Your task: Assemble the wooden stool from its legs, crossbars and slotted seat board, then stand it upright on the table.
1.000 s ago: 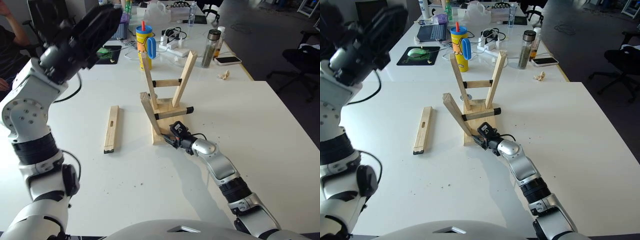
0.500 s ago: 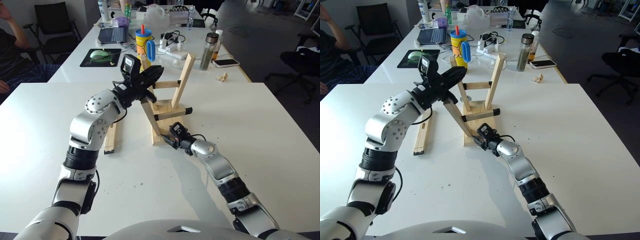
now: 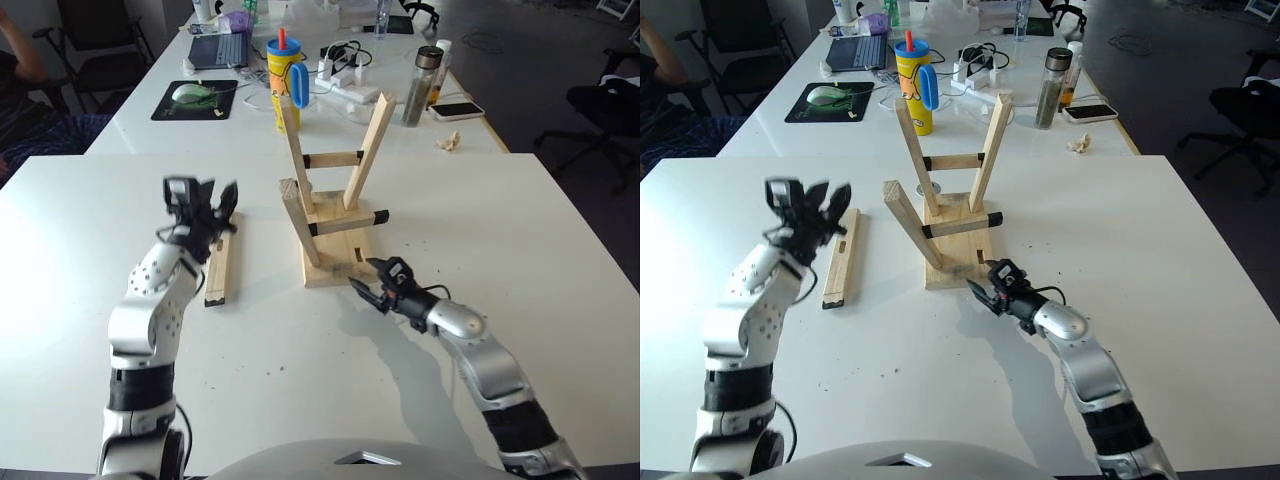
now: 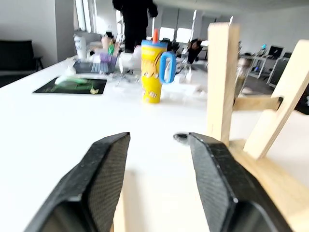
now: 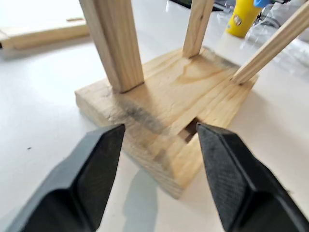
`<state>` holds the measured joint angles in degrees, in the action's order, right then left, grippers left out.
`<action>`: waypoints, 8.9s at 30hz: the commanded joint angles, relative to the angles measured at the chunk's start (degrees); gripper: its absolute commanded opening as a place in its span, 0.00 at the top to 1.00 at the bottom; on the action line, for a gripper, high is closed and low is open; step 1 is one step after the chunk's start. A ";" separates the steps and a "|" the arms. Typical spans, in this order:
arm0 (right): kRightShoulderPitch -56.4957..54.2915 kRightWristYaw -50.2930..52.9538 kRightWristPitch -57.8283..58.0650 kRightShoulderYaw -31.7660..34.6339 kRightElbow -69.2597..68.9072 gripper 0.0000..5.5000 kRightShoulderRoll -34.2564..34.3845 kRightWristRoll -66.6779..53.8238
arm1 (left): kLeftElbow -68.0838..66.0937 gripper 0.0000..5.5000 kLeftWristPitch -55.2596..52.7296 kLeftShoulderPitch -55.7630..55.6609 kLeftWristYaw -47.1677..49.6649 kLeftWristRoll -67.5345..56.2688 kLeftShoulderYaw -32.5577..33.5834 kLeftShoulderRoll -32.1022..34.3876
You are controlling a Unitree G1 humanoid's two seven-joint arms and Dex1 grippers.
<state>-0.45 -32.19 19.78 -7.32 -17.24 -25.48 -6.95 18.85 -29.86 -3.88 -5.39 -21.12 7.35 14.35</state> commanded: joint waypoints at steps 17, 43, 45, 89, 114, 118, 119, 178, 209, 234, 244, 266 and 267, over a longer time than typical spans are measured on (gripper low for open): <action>-7.28 -12.04 -8.35 -2.50 24.46 0.50 -3.30 0.74 | 2.87 0.39 -9.68 7.18 9.15 9.60 -2.31 -5.22; -8.38 -10.25 -8.24 -7.75 22.68 0.50 5.30 1.88 | -7.31 0.51 -14.70 5.43 4.89 11.34 -0.76 -5.05; -7.62 -10.36 -7.59 -6.83 21.69 0.50 4.25 1.55 | -7.74 0.56 -12.99 4.71 4.86 11.40 0.18 -4.95; -12.60 -13.36 -7.81 -4.93 30.94 0.50 1.52 1.29 | 10.32 0.62 -6.30 -23.14 -10.66 -30.47 1.14 0.39; -21.93 -31.12 52.03 27.04 15.57 0.29 -15.36 -57.64 | 11.11 0.62 -22.84 -12.08 -28.08 -53.44 -5.11 9.21; -24.87 -26.32 58.37 29.67 17.68 0.16 -13.76 -66.34 | 9.22 0.62 -23.60 -10.48 -31.60 -51.49 -7.38 10.24; -25.21 -25.00 59.17 30.18 17.70 0.16 -13.39 -68.08 | 8.86 0.62 -23.77 -10.32 -32.25 -51.58 -7.67 10.39; -34.62 -41.22 17.88 12.86 34.89 0.62 -14.00 -35.95 | -8.21 0.40 1.83 -6.26 -30.05 1.35 -26.63 13.53; -39.01 -35.82 13.85 -7.18 24.39 0.63 -10.46 -10.57 | -15.52 0.40 1.58 -4.04 -29.25 12.48 -28.91 7.22; -48.71 -43.65 0.98 -15.55 39.48 0.63 -5.62 -5.70 | -24.42 0.40 5.80 -4.42 -28.65 15.58 -28.89 4.03; -51.55 -39.95 5.13 -16.53 46.08 0.63 -1.63 -4.03 | -23.63 0.40 6.59 -4.97 -28.29 14.79 -27.56 2.54; -52.04 -37.62 12.73 -18.53 42.69 0.63 -2.78 -0.72 | 12.50 0.40 11.94 -20.05 -12.22 73.23 -21.05 7.40; -52.00 -37.60 12.63 -18.58 42.76 0.63 -2.72 -0.69 | 11.22 0.40 11.70 -21.28 -11.76 74.61 -21.18 7.21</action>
<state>-57.35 -72.64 30.37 -21.06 22.49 -28.69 -13.91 32.42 -17.07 -22.53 -16.77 50.55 -13.81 21.90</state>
